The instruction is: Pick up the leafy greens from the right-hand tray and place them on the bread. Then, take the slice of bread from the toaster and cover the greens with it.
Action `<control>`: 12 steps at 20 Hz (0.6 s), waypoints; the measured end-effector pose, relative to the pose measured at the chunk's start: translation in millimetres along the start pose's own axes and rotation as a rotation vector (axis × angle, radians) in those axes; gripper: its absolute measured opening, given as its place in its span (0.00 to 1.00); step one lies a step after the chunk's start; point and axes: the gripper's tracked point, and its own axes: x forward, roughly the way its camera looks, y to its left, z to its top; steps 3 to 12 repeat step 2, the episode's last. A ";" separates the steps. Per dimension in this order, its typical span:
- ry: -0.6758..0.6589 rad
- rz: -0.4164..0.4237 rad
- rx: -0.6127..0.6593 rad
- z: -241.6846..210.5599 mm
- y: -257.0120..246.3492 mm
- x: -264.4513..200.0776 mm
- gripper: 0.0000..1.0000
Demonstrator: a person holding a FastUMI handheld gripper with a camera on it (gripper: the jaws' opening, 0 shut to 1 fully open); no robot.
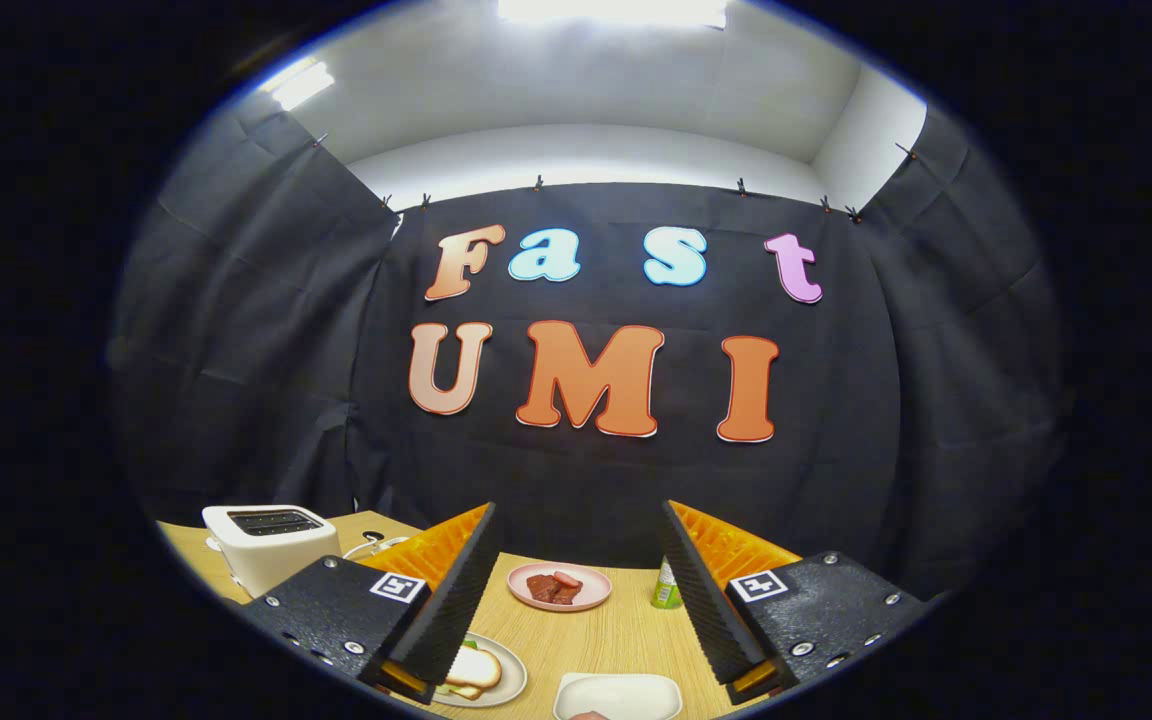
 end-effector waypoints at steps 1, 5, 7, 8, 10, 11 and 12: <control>-0.001 -0.001 -0.003 9.8 -1.7 1.1 0.95; -0.004 -0.004 -0.005 10.4 -1.1 1.3 0.95; -0.004 -0.004 -0.005 10.4 -1.1 1.3 0.95; -0.004 -0.004 -0.005 10.4 -1.1 1.3 0.95; -0.004 -0.004 -0.005 10.4 -1.1 1.3 0.95; -0.004 -0.004 -0.005 10.4 -1.1 1.3 0.95; -0.004 -0.004 -0.005 10.4 -1.1 1.3 0.95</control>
